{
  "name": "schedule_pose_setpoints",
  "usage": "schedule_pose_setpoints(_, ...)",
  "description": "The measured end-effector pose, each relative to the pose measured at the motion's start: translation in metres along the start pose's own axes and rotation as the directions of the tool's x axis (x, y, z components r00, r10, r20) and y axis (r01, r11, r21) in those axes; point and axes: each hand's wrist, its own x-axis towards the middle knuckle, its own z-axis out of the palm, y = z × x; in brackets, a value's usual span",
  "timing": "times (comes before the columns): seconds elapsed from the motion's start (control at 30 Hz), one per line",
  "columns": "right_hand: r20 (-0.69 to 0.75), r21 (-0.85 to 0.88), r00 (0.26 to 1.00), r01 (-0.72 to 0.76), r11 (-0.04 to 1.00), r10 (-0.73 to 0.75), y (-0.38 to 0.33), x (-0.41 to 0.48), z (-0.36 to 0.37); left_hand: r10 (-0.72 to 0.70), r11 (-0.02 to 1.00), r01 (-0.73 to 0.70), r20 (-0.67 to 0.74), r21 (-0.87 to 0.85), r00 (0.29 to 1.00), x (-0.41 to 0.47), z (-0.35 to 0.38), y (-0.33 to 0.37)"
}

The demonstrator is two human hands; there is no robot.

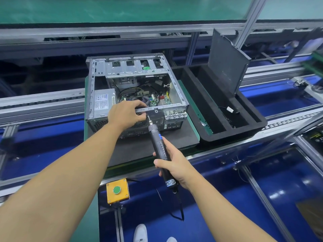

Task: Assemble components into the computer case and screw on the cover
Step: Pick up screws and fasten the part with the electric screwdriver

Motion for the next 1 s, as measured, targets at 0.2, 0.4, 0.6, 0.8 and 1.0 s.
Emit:
schedule_pose_setpoints(0.2,-0.003,-0.048,1.000,-0.022,0.999,0.022,-0.003,0.000,-0.005,-0.010,1.000,0.010,0.002,0.000,1.000,0.000,-0.001,0.001)
schedule_pose_setpoints(0.4,-0.031,-0.138,0.999,-0.017,0.990,0.013,-0.009,-0.004,-0.002,0.000,1.000,0.000,0.012,0.007,1.000,0.000,-0.003,0.001)
schedule_pose_setpoints(0.6,-0.059,-0.264,0.998,-0.018,0.964,0.003,-0.016,-0.008,0.004,0.010,1.000,-0.010,0.007,-0.006,1.000,-0.001,-0.003,0.001)
schedule_pose_setpoints(0.8,-0.092,-0.226,0.995,-0.042,0.973,0.022,-0.026,-0.008,0.013,-0.007,0.999,0.007,-0.002,-0.038,1.000,-0.001,-0.003,0.002)
schedule_pose_setpoints(1.0,-0.029,0.036,0.997,-0.075,0.997,0.076,-0.029,-0.005,0.019,-0.005,0.999,0.006,0.047,-0.041,0.999,0.000,-0.004,0.001)
